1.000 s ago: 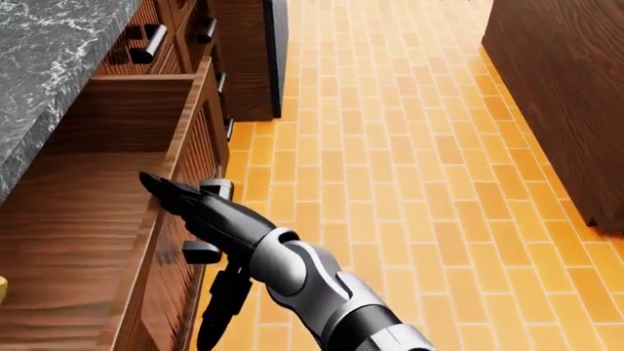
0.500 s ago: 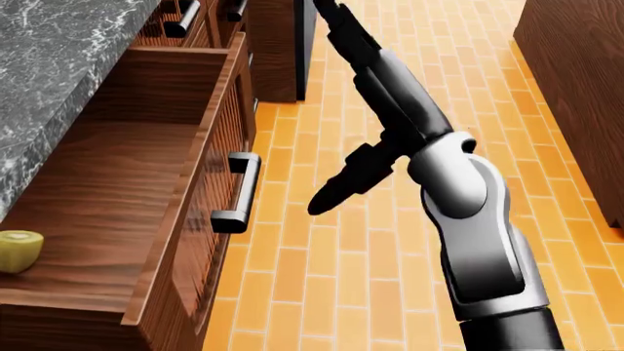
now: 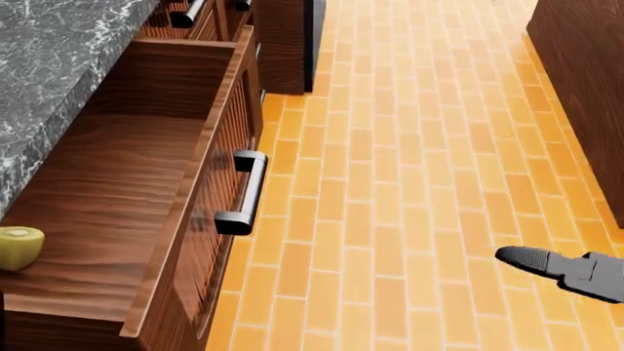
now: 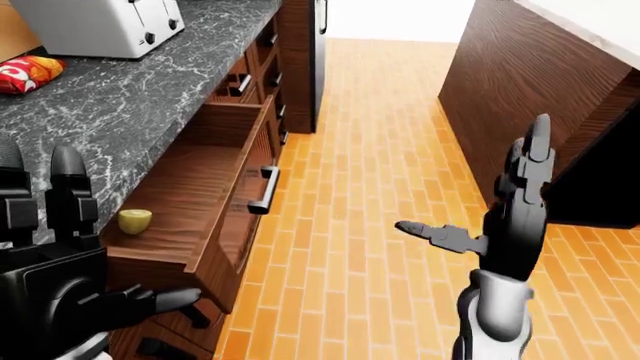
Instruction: Close the right drawer.
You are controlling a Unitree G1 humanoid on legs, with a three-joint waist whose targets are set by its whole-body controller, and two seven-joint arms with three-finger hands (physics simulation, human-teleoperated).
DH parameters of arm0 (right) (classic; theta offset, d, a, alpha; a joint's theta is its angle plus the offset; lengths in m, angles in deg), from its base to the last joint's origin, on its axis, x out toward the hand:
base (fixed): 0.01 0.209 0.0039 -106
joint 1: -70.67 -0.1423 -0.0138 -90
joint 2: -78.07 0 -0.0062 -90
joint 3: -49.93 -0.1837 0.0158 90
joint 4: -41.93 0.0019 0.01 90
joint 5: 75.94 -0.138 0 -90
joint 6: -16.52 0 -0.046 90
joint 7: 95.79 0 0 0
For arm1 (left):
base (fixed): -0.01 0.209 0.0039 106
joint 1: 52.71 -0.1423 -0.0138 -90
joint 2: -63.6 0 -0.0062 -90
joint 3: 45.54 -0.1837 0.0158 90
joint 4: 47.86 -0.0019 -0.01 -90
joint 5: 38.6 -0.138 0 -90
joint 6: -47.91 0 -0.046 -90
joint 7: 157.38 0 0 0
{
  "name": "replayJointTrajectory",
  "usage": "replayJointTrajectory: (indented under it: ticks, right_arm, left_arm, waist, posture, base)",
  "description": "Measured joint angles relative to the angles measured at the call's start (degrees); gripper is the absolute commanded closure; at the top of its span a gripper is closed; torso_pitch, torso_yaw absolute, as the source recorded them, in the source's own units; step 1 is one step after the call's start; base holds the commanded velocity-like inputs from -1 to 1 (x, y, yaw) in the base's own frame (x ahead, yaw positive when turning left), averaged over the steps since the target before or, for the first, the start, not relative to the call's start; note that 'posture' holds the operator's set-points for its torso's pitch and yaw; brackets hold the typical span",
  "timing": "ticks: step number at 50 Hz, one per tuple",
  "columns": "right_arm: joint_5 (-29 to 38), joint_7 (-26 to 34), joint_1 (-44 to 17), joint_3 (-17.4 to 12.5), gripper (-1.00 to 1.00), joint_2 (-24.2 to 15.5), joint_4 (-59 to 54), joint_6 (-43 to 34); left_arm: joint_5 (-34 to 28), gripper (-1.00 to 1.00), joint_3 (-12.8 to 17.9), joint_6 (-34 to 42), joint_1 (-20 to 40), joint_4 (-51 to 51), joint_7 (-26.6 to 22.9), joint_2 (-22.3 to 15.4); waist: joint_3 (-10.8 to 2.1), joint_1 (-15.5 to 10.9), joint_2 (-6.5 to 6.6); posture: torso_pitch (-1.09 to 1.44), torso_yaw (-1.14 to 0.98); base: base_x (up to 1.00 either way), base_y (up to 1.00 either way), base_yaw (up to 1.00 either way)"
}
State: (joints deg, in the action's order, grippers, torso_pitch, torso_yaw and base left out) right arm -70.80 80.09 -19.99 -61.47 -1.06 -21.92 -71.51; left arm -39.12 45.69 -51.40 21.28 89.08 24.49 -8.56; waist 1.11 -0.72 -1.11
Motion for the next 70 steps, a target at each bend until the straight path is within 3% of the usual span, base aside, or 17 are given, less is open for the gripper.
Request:
replayJointTrajectory:
  ticks: [4,7,20,39,49,70]
  right_arm:
    - [-2.79,-6.04,-0.16,-4.89,-1.00,-1.97,-1.25,-1.27]
    - [-4.04,-8.62,0.35,-6.34,-1.00,-2.53,-1.86,-1.50]
    - [-6.10,-9.59,0.06,-4.23,-1.00,-2.76,-4.20,-1.05]
    - [-6.07,-8.56,-0.36,-3.46,-1.00,-2.95,-5.33,-0.11]
    - [-6.62,-8.32,-0.46,-2.95,-1.00,-2.93,-6.40,-0.02]
    - [-6.71,-8.03,-0.47,-2.65,-1.00,-2.98,-7.69,0.83]
  left_arm:
    - [-0.17,-1.00,-0.20,-0.34,-0.32,-0.11,0.23,-0.06]
    - [-0.34,-1.00,-0.42,-0.51,-0.27,-0.34,0.38,-0.17]
    - [-2.48,-1.00,-2.72,0.48,0.76,0.31,0.52,-0.95]
    - [-9.16,-1.00,-15.35,4.37,4.80,-0.80,1.92,-2.75]
    - [-10.75,-1.00,-20.11,4.00,5.22,-2.57,2.69,-3.71]
    - [-14.93,-1.00,-27.14,-0.11,7.84,-15.39,1.65,-2.69]
  waist:
    - [0.03,-0.15,-0.34]
    - [0.12,-0.06,-0.50]
    - [0.27,-0.22,-0.61]
    - [0.17,-0.12,-0.60]
    - [0.27,-0.26,-0.55]
    - [0.04,-0.07,-0.67]
  posture:
    - [0.00,0.00]
    - [0.00,0.00]
    - [0.00,0.00]
    - [0.00,0.00]
    - [0.00,0.00]
    - [0.00,0.00]
  base:
    - [0.00,0.00,0.00]
    - [0.00,0.00,0.00]
    - [0.00,0.00,0.00]
    - [0.00,0.00,0.00]
    - [0.00,0.00,0.00]
    - [0.00,0.00,0.00]
